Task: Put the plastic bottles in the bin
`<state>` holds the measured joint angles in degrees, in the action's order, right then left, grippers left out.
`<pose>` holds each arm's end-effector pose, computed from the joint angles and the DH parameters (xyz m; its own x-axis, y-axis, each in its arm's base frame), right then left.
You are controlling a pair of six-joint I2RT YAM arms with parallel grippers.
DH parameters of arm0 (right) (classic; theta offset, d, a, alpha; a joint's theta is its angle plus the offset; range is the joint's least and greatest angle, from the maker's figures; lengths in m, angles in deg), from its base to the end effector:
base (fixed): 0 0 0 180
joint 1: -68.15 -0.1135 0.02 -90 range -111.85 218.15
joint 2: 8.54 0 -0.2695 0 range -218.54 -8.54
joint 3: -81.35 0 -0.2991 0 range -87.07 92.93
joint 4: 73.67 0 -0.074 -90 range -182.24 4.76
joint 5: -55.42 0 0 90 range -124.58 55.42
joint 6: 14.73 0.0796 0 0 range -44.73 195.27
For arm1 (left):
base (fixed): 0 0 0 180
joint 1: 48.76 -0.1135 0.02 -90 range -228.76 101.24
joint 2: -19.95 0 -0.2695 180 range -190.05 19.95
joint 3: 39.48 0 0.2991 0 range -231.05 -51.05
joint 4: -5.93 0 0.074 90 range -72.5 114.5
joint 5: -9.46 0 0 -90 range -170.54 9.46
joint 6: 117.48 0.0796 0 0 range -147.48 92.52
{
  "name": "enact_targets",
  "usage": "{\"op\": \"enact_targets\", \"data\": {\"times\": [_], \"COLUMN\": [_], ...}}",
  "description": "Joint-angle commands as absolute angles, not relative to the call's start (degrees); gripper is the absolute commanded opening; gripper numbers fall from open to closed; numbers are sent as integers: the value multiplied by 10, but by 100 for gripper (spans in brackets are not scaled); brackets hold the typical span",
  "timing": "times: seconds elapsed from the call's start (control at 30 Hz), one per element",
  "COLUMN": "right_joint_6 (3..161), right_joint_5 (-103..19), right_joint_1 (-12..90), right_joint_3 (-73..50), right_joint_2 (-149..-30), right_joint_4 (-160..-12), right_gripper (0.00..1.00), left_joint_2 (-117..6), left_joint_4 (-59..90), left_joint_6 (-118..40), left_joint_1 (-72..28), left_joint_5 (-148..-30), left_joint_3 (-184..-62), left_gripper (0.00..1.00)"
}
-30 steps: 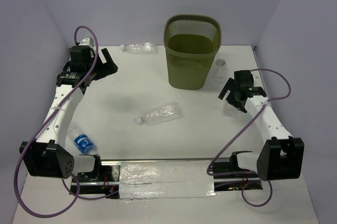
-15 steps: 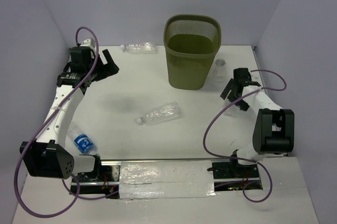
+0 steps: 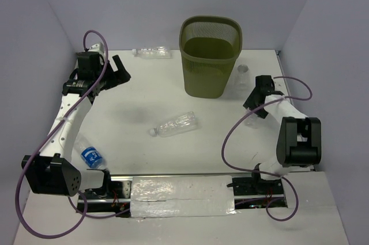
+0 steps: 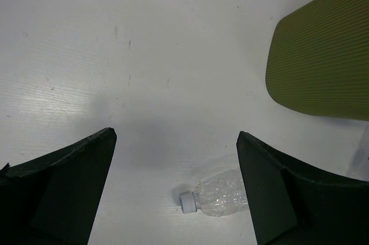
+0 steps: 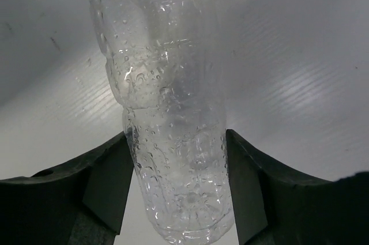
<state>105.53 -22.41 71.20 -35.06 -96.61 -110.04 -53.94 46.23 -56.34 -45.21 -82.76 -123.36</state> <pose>0.3557 -0.0358 0.1263 -0.6754 0.5293 -0.5135 0.5730 0.8150 0.0864 0.3714 -0.0261 0.3468 -0.4871 -0.4530 -0.7467 -0.1597 0.8867 -0.4338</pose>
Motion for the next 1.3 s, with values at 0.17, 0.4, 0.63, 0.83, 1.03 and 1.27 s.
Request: {"op": "enact_targets", "data": {"times": [0.17, 0.4, 0.63, 0.83, 1.03, 1.27], "right_joint_6": [1049, 1059, 1030, 1010, 1019, 1036], "right_joint_5": [-232, -197, -91, -46, -10, -3], "right_joint_1": [715, 652, 489, 448, 435, 427], "right_joint_3": [-296, -83, 170, 305, 330, 317], "right_joint_2": [-754, -706, -853, -996, -1067, -1087], "right_joint_4": [-1184, -1227, -1236, -1222, -1197, -1209], "right_gripper": [58, 60, 61, 62, 65, 100], "left_joint_2": [-524, -534, -558, -554, -512, -469], "left_joint_4": [454, 480, 541, 615, 666, 703], "left_joint_6": [-573, -589, -618, -653, -675, -712], "left_joint_1": [-452, -452, -452, -458, -481, -534], "left_joint_5": [-832, -808, -711, -628, -574, -549], "left_joint_3": [-1233, -1244, -1258, -1274, -1270, -1237], "left_gripper": [100, 99, 99, 99, 99, 99]}}
